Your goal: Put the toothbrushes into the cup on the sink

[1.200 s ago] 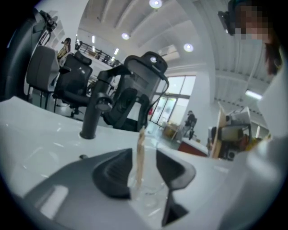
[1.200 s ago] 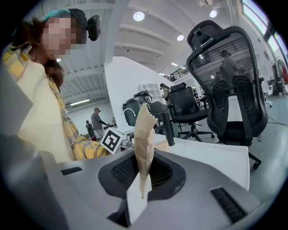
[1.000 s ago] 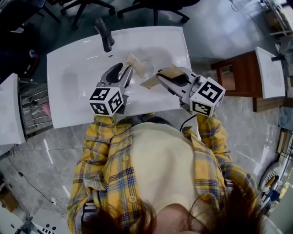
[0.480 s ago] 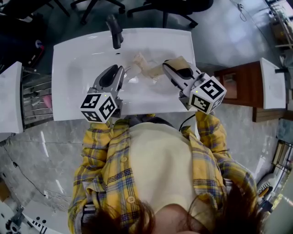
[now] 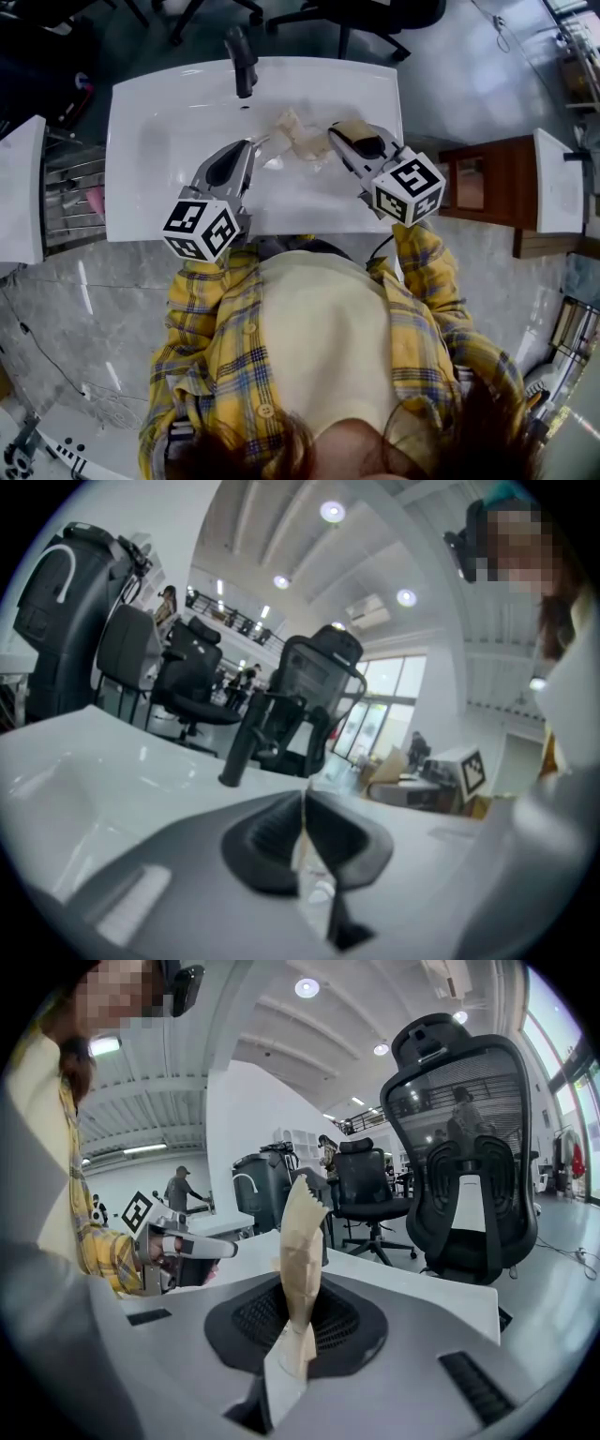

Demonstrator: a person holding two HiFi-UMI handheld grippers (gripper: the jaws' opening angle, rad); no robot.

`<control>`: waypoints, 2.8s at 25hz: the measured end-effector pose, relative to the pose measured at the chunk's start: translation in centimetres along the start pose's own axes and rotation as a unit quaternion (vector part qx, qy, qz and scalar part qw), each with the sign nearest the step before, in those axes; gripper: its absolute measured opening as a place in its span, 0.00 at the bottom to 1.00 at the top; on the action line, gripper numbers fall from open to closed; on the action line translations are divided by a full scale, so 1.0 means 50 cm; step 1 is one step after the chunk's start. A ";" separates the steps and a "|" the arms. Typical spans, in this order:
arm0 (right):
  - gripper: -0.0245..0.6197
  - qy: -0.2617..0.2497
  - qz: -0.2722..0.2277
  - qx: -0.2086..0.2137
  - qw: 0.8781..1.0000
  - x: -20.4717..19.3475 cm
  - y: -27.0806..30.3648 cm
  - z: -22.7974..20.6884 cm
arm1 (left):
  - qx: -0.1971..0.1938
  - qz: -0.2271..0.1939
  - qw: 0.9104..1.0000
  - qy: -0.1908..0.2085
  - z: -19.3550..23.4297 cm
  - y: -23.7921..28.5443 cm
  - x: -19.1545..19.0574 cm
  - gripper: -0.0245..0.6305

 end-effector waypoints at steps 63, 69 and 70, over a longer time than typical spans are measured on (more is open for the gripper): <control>0.24 0.042 0.033 -0.092 0.994 -0.047 -0.048 -0.014 | -0.052 0.018 0.998 0.002 -0.037 0.034 0.008 0.05; 0.11 0.067 0.001 -0.107 0.992 -0.023 -0.087 0.006 | -0.040 0.019 0.999 0.006 -0.038 0.031 0.007 0.05; 0.10 0.074 -0.002 -0.109 0.991 -0.023 -0.091 0.008 | -0.038 0.020 0.999 0.004 -0.037 0.030 0.007 0.05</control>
Point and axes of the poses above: the fingertips, and each gripper's own axes: y forward along the fingers, z to its left, x out of its top, the point moved 9 cm from there along -y, backward along the fingers, and after that the axes turned 7 degrees about -x, right-handed, at the moved point
